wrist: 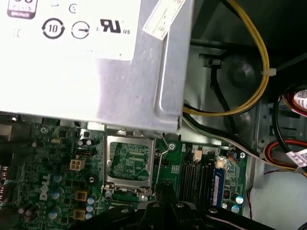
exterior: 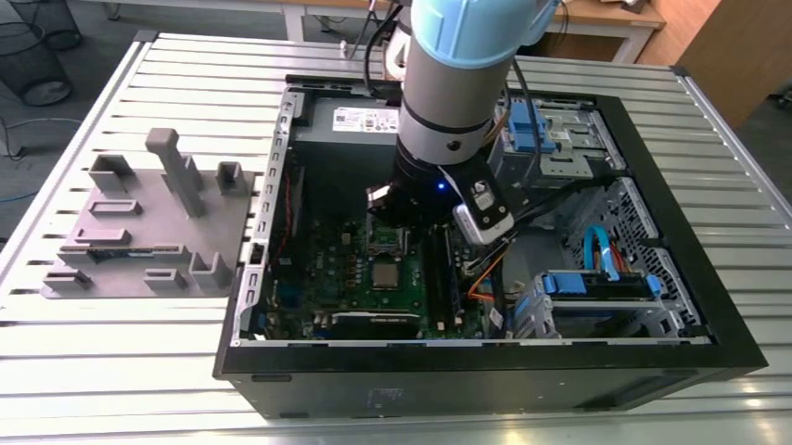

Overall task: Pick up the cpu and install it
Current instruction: 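Close the cpu cover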

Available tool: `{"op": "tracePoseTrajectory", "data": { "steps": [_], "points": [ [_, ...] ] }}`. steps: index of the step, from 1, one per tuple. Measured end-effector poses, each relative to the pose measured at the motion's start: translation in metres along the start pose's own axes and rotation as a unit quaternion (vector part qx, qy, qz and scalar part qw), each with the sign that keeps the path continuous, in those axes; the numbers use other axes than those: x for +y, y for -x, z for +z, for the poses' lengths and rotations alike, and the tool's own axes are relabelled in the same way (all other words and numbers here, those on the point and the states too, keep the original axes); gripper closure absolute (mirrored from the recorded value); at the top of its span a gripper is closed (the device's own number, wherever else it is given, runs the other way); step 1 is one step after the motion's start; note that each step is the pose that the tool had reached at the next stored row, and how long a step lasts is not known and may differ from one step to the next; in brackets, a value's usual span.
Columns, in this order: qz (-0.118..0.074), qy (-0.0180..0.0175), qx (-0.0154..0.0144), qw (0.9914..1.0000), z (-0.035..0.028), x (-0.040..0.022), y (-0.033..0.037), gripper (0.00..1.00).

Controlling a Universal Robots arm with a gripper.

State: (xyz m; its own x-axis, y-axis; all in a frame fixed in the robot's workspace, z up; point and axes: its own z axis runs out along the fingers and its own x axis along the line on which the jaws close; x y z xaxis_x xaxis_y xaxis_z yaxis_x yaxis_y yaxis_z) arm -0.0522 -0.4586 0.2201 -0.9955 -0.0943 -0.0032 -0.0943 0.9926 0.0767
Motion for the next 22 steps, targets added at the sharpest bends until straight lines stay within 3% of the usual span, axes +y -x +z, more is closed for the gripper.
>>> {"op": "tracePoseTrajectory", "data": {
  "steps": [9,15,22],
  "points": [
    [0.0,0.0,0.0,1.0,0.0028,0.0075,0.0141,0.89],
    [-0.001,0.0,0.0001,1.0,0.006,0.0188,0.0165,0.89],
    [-0.031,0.0,0.0019,0.99952,0.01,0.0194,0.0169,0.89]
  ]
}}
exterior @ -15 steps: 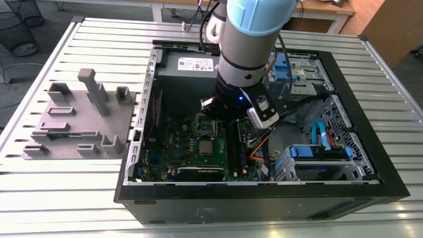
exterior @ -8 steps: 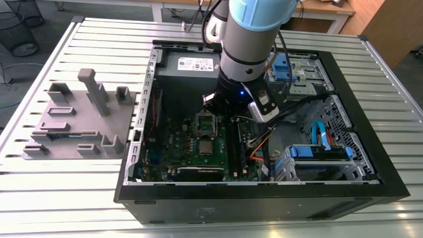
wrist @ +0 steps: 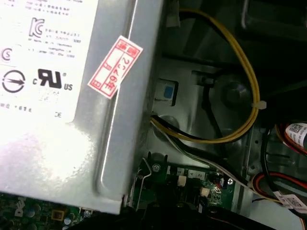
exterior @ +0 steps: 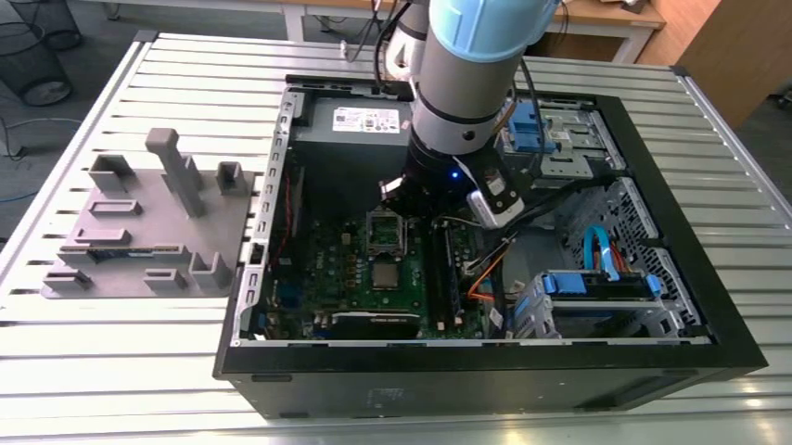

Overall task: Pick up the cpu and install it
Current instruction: 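Close the cpu cover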

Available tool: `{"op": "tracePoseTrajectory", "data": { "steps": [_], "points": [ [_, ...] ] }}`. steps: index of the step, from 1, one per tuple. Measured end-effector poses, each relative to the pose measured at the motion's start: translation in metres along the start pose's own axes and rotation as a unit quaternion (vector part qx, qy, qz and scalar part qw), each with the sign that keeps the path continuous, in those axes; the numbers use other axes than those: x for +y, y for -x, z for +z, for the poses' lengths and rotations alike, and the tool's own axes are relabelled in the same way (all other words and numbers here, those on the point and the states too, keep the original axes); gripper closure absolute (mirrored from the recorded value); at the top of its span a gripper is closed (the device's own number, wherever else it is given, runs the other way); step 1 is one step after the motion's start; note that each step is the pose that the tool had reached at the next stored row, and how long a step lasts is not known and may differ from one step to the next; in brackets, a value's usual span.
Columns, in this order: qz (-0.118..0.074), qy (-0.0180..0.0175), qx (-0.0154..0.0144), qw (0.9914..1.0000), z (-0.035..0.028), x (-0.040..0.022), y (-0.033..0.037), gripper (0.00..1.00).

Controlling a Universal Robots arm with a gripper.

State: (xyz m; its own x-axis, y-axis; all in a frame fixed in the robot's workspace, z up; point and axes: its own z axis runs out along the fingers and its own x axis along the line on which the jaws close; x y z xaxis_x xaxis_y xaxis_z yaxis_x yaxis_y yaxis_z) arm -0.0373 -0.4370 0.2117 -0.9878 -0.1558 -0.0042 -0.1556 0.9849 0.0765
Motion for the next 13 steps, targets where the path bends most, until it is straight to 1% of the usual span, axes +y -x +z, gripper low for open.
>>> {"op": "tracePoseTrajectory", "data": {
  "steps": [3,4,7,13],
  "points": [
    [-0.014,0.0013,0.0009,0.9999,0.0005,-0.0001,0.0003,0.89],
    [-0.019,0.0026,0.0009,0.99982,0.0007,-0.0001,0.0003,0.89],
    [-0.032,0.0079,0.0007,0.99945,0.0008,-0.0002,0.0006,0.89],
    [-0.034,0.0082,0.0008,0.99938,0.001,-0.0002,0.0006,0.89]
  ]
}}
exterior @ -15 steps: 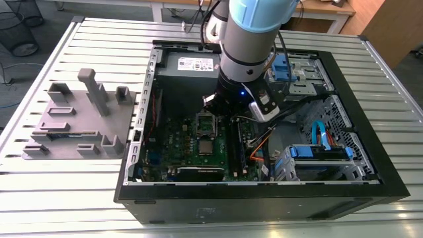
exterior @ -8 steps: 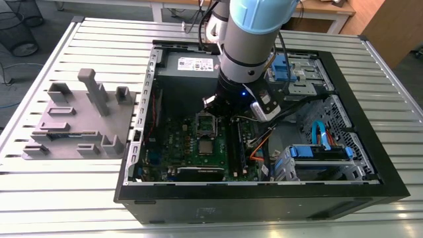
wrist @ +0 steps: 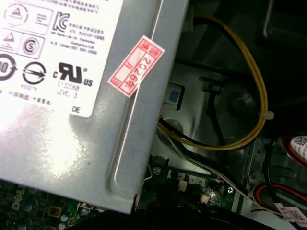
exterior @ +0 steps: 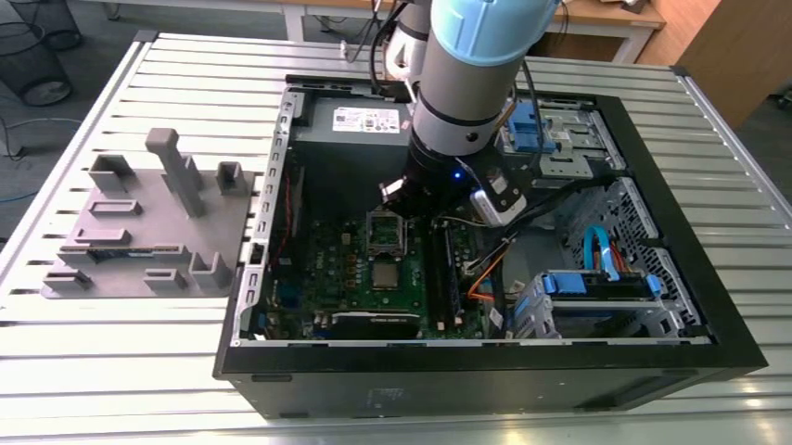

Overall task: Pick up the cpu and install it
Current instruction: 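Close the cpu cover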

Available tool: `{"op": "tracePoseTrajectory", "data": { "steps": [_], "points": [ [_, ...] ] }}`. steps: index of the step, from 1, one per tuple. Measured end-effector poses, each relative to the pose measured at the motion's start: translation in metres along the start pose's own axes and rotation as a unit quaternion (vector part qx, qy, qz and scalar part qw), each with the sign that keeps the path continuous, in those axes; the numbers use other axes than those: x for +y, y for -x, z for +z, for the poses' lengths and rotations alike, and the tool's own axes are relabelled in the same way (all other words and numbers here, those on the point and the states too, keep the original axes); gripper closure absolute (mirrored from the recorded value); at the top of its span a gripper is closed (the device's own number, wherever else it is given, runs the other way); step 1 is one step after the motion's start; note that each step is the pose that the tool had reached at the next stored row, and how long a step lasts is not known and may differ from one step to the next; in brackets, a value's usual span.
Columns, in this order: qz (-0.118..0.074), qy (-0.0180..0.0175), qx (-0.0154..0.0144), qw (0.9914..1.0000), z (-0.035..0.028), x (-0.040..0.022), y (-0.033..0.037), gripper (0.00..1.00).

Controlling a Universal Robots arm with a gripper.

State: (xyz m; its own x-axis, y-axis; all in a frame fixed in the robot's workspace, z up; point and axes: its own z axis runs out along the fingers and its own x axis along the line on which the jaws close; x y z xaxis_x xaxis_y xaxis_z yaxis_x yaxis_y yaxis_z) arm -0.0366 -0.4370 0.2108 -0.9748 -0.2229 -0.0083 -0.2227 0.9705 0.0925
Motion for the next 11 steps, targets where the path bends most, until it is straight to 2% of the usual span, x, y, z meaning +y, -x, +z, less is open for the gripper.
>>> {"op": "tracePoseTrajectory", "data": {
  "steps": [3,6,11],
  "points": [
    [-0.014,0.0005,0.0012,0.9999,0.0005,-0.0001,0.0,0.89],
    [-0.028,0.0043,0.0011,0.99961,0.001,-0.0001,0.0001,0.89],
    [-0.028,0.0081,0.0002,0.99957,0.0035,-0.0003,0.0001,0.89]
  ]
}}
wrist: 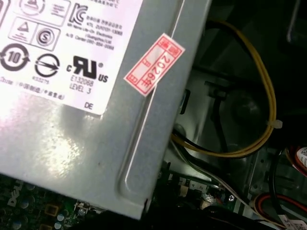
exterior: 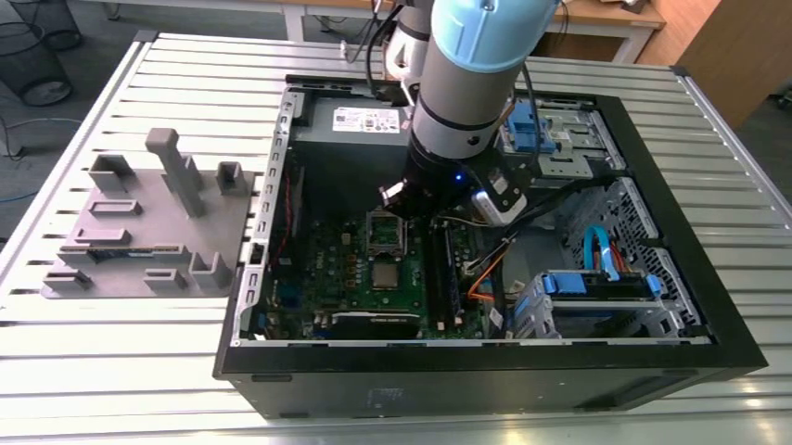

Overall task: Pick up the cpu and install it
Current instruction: 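Close the cpu cover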

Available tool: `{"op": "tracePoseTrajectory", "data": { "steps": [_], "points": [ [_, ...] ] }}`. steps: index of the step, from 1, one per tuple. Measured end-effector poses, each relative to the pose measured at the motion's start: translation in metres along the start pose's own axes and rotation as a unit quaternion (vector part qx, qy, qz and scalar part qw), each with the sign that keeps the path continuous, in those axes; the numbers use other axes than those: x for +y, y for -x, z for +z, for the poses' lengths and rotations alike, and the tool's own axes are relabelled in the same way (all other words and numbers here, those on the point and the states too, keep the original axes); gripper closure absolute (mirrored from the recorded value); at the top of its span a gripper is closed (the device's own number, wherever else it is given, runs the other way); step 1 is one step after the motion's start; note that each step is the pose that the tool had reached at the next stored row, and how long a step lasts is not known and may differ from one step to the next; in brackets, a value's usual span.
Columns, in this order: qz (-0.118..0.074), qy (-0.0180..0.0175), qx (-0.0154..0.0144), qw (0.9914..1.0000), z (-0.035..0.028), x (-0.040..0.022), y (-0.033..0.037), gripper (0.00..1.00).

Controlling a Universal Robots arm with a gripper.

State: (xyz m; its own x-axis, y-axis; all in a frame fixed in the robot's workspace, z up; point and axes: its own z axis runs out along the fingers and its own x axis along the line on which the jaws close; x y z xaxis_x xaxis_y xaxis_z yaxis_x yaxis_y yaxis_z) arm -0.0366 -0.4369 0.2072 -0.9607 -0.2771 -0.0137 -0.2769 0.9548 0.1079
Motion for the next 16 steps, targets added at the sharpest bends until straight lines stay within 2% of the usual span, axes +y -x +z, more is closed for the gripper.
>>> {"op": "tracePoseTrajectory", "data": {
  "steps": [3,16],
  "points": [
    [0.0,0.0011,-0.0003,1.0,0.0019,0.0012,0.0005,0.89],
    [0.0,0.0014,-0.0006,1.0,0.0049,0.005,-0.0001,0.89]
  ]
}}
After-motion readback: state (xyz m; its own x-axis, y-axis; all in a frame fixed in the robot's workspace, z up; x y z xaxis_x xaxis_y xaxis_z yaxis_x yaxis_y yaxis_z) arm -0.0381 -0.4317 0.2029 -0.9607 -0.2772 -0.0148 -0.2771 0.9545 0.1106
